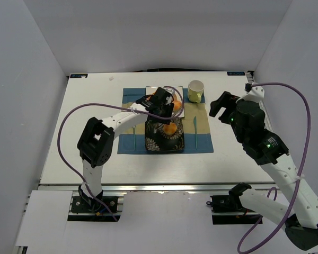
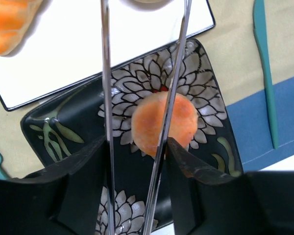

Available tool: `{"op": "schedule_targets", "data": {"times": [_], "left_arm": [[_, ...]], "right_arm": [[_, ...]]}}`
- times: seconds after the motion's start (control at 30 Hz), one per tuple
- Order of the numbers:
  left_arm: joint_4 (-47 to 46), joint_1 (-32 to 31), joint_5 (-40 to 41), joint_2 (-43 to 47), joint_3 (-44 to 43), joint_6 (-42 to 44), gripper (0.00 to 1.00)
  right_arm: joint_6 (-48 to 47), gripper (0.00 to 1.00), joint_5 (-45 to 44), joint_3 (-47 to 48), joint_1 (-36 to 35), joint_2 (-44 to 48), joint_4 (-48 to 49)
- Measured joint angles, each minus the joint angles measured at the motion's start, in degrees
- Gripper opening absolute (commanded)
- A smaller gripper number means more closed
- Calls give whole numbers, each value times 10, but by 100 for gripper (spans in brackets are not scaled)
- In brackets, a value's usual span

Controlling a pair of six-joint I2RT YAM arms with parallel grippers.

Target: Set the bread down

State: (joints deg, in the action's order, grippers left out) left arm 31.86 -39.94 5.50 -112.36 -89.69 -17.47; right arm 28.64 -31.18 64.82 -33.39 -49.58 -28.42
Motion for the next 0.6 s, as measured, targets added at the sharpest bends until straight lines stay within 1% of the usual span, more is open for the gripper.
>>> {"op": "schedule_targets", "data": {"times": [0.03,0.2,0.43,0.6], "left_arm": [[0,3,-2,-2,-2,1,52],[1,10,-6,-5,-12,5,43],[14,10,-5,1,-20,1,43],[38,10,-5,44,-19,-14,42]], "right_arm": [[-1,86,1,0,0,-2,0],[-3,86,4,0,0,-7,2],[-3,86,12,0,0,-7,3],[-3,86,17,-1,0,-2,4]]}}
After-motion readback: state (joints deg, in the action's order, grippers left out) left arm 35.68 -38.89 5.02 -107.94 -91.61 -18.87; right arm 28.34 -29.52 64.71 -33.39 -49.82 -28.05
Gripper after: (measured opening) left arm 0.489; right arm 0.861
